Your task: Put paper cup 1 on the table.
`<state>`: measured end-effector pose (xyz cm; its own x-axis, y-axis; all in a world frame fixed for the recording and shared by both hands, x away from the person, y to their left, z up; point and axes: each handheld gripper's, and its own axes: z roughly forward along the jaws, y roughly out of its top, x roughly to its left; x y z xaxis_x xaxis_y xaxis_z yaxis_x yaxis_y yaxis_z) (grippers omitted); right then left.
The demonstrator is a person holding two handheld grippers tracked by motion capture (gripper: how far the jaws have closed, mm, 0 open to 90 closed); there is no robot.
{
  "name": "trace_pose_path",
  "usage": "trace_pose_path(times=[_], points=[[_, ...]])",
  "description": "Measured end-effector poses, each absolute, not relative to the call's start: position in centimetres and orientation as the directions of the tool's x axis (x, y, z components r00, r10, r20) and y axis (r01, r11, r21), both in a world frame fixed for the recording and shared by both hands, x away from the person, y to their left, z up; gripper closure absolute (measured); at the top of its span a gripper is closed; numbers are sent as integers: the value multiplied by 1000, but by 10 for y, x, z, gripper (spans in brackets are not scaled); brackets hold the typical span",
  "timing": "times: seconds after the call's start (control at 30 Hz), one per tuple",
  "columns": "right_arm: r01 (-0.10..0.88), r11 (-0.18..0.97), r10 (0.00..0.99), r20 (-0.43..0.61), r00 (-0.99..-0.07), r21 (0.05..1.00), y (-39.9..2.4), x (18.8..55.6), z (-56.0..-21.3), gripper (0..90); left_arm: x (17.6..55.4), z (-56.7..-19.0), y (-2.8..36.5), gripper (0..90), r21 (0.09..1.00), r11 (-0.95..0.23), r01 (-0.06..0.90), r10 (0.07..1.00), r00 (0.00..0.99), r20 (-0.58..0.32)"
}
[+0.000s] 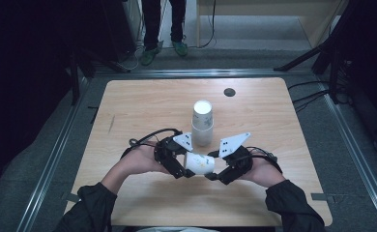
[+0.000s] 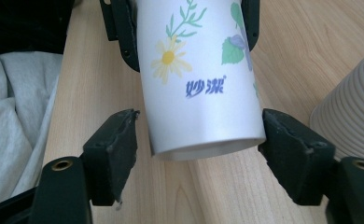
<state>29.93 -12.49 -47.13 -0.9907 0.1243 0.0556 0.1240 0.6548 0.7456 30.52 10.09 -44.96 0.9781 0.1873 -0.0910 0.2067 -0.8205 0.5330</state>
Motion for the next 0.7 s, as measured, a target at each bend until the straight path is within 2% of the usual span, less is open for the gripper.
trace_pose_path(times=[0.53,0.63,0.67,0.7], points=[[97,706,82,55,-995,701,-112,298,-480,355,301,-454,93,259,489,-857,164,149,986,-70],[90,709,80,47,-996,699,-111,297,-479,354,300,-454,95,215,515,-845,146,141,989,-50],[89,703,78,48,-996,705,-112,298,-479,354,300,-453,95,152,522,-840,148,145,988,-47],[90,703,78,49,-996,705,-112,297,-478,354,301,-453,96,126,526,-836,154,148,988,-54]])
